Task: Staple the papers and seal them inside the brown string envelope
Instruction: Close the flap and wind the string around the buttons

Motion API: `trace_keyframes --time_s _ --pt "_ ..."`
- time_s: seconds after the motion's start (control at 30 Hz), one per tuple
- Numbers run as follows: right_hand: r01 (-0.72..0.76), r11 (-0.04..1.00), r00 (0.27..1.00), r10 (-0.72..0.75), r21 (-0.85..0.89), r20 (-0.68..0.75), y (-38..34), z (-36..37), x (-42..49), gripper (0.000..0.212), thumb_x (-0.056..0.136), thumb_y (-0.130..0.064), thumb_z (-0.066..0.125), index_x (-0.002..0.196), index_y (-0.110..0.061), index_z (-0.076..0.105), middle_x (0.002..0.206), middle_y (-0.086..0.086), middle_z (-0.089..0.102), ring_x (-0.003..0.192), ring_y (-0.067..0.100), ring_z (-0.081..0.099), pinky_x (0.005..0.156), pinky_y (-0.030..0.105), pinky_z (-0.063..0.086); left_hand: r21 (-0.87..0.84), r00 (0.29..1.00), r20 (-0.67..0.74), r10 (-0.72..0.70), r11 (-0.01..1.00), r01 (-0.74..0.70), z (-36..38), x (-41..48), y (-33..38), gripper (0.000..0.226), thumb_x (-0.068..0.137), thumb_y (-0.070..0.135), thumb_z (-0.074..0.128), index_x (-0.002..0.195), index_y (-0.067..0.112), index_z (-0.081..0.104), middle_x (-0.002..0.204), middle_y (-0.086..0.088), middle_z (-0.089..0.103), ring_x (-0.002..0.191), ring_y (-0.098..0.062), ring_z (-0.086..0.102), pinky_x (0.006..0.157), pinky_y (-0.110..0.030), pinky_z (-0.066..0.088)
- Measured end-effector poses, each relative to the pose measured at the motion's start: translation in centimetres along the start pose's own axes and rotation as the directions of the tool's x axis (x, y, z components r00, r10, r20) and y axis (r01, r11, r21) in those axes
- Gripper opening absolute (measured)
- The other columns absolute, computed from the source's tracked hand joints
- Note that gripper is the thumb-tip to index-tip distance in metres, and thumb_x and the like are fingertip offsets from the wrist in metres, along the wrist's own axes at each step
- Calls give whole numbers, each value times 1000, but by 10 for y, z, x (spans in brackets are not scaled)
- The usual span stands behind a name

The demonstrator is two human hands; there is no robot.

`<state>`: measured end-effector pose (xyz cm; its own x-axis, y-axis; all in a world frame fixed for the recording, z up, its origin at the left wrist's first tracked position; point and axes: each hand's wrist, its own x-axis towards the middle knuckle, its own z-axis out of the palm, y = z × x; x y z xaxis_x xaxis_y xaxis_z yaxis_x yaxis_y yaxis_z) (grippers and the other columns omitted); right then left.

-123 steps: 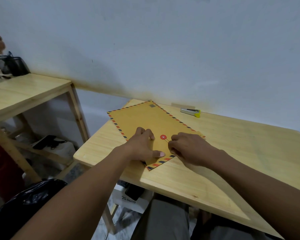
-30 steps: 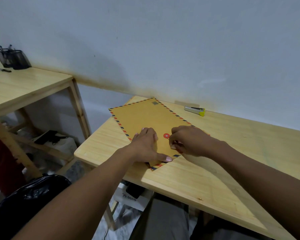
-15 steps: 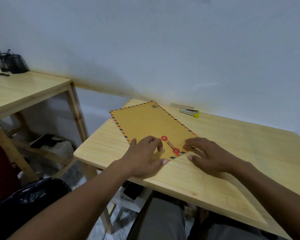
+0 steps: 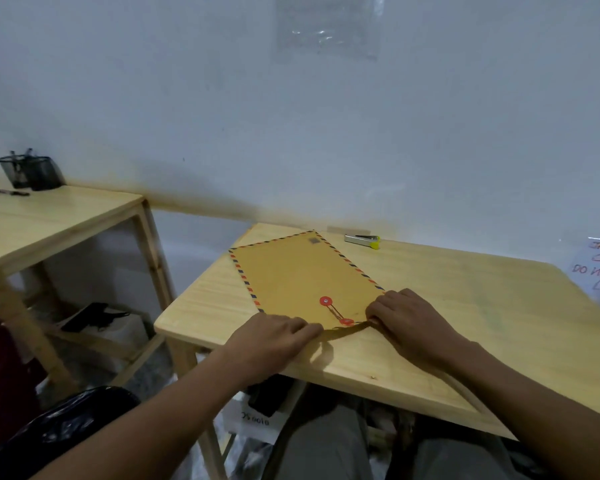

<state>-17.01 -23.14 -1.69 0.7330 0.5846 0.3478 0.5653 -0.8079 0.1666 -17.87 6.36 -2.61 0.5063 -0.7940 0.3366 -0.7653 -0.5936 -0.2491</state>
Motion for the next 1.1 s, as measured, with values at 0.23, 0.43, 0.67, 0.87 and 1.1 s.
trace_keyframes --time_s 0.23,0.43,0.67,0.87,1.1 --pt "-67 993 958 93 102 -271 16 -62 15 13 99 -20 46 95 -23 58 85 -5 63 73 19 51 65 34 42 63 960 -272 61 997 -45 -52 28 -26 10 81 4 75 88 8 71 99 -16 71 73 -25 71 49 -33 60" --pt "-117 897 872 298 426 -389 49 -193 39 12 93 -24 68 101 -21 60 87 -5 67 83 11 64 71 23 52 -182 765 -628 -145 983 36 -137 102 -60 31 84 -10 51 95 4 76 101 -12 70 81 -26 68 67 -29 56" --pt "-144 441 843 524 886 -124 113 -273 22 26 86 -13 75 101 -8 54 107 9 65 90 22 67 82 43 61 -575 633 -596 -495 813 94 -214 185 -84 41 90 -12 49 86 19 75 98 1 70 64 -1 55 56 -9 37" --pt "-225 357 658 742 907 -129 132 -213 7 12 87 -13 74 98 -19 75 104 -2 70 89 18 64 71 27 56 -844 630 -314 -710 513 158 -189 244 -85 30 93 14 62 84 38 79 117 7 66 98 -16 65 80 -33 57" --pt "-420 239 504 864 876 6 173 -139 -22 17 94 -11 67 103 -23 74 115 -4 63 98 12 61 79 33 53 -938 775 85 -627 212 275 -62 252 -39 34 88 25 78 120 36 71 136 6 53 111 -14 58 85 -41 60"
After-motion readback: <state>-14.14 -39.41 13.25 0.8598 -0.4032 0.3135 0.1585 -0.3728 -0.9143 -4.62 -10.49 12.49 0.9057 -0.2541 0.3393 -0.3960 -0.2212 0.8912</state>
